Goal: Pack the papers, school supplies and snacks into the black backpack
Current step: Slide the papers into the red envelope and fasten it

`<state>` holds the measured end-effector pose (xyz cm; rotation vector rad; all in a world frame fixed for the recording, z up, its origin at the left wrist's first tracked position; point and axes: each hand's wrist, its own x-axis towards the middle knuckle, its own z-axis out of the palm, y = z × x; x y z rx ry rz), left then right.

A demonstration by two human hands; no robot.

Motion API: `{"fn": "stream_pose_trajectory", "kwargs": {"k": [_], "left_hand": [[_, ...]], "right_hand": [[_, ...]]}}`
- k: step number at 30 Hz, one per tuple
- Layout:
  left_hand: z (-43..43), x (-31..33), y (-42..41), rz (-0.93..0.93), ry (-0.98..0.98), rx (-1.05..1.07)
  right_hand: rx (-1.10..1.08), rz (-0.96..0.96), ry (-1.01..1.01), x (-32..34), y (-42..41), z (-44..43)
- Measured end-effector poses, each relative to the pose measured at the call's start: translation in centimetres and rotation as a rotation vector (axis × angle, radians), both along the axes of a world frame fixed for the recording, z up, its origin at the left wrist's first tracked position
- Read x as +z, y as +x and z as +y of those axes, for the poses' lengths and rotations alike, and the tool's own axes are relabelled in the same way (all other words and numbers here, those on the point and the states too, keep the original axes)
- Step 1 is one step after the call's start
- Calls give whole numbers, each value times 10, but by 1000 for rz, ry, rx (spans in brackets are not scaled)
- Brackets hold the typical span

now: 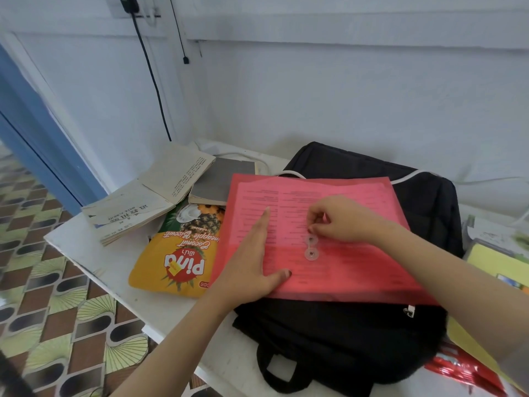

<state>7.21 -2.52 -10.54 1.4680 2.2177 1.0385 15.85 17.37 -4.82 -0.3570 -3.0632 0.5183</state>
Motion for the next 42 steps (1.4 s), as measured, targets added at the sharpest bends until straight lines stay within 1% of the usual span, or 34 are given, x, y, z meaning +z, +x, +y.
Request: {"fn": "stream_pose_trajectory", "kwargs": {"k": [4, 12, 15, 21, 27, 31, 37, 42], "left_hand": [[0, 0, 0, -4, 0, 0], [0, 0, -1, -23, 6, -6], [1, -1, 0, -21, -5, 2], [0, -1, 0, -36, -6, 7], [0, -2, -1, -45, -8, 5], [0, -3, -2, -31, -11, 11], [0, -4, -2, -15, -4, 2], [-1, -4, -3, 13, -19, -3]], "right_hand": [[4, 1, 32, 0, 14, 1], [116, -16, 265, 3, 36, -16], [128, -16, 291, 5, 36, -20], [161, -46, 272, 7, 27, -29], [233, -67, 380, 7, 12, -35], [228, -78, 341, 5, 1, -31], [139, -80, 158, 6, -7, -18], [82, -42, 101, 1, -2, -10]]}}
